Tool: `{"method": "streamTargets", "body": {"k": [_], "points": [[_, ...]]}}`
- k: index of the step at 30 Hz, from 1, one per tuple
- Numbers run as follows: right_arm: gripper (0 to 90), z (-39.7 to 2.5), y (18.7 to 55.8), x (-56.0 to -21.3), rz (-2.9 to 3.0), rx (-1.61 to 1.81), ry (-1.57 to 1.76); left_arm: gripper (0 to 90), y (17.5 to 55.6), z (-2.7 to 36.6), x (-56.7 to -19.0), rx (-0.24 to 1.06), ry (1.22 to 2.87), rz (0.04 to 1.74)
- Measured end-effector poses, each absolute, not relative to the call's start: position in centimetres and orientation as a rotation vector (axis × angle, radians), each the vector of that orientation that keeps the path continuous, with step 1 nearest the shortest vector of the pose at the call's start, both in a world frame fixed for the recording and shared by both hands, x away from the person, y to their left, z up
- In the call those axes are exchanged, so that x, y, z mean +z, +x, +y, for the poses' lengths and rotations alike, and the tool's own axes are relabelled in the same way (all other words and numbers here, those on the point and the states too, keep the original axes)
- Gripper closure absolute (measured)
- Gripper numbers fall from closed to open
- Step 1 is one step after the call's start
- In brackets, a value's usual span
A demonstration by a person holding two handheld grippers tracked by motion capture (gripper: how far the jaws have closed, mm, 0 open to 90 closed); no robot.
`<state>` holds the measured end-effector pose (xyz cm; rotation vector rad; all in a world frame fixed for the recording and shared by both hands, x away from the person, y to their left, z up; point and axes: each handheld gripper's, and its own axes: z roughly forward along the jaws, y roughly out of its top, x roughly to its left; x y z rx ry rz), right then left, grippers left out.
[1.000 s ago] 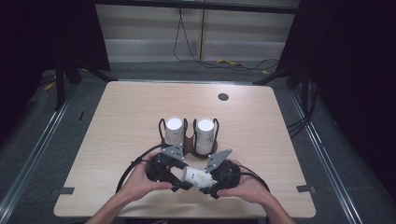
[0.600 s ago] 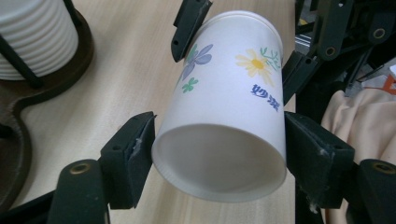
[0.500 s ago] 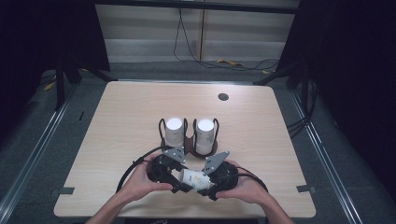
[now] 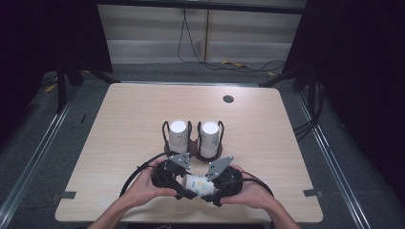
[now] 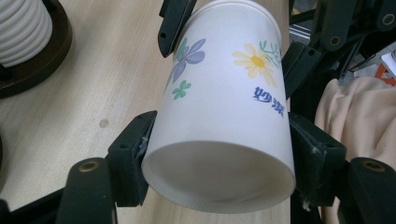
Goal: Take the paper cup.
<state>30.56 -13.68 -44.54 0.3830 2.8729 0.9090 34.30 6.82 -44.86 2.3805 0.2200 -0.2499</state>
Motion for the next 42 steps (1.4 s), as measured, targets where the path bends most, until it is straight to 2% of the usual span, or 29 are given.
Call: {"method": "streamTargets", "body": {"k": [7,10,33,42], "points": [[23.5,-13.9,30.7,-44.7,2.87,0.946,0.413,35.5,34.1,6.9,-44.8,-0.253,2.369,0.224],[17.8,-14.0,30.8,-44.8,2.864,0.966,0.435,35.6,34.1,7.0,-44.9,-0.246,2.364,0.222],[15.8,-17.4,30.0,-44.8,2.694,1.218,0.668,35.2,34.1,8.3,-45.2,-0.181,2.304,0.264],[16.6,-18.0,29.7,-45.5,2.653,1.303,0.715,35.0,34.1,9.6,-45.6,-0.168,2.186,0.363]]}}
